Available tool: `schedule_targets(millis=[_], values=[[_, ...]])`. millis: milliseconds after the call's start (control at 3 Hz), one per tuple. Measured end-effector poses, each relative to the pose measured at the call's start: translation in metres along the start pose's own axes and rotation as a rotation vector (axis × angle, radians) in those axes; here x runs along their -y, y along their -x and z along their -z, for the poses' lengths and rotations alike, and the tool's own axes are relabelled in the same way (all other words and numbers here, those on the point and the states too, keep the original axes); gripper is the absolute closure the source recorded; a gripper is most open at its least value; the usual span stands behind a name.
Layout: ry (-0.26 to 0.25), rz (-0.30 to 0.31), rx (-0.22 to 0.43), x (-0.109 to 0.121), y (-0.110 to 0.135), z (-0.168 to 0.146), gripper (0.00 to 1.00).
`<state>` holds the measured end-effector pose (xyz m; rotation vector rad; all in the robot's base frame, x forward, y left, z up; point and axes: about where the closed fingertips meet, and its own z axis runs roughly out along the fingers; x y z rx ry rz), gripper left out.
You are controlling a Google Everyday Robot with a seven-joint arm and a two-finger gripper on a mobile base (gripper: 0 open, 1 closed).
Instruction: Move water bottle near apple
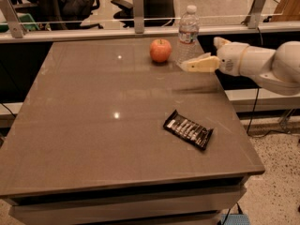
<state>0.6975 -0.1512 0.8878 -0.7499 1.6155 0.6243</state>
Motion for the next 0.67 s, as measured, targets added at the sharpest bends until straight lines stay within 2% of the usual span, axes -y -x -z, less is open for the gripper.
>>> schedule_targets(millis=[333, 667], values=[[-0.015, 0.024, 0.031, -0.009, 0.010, 0.059, 0.00], [-0.046, 0.023, 0.035, -0.002, 0.008, 0.085, 0.00]])
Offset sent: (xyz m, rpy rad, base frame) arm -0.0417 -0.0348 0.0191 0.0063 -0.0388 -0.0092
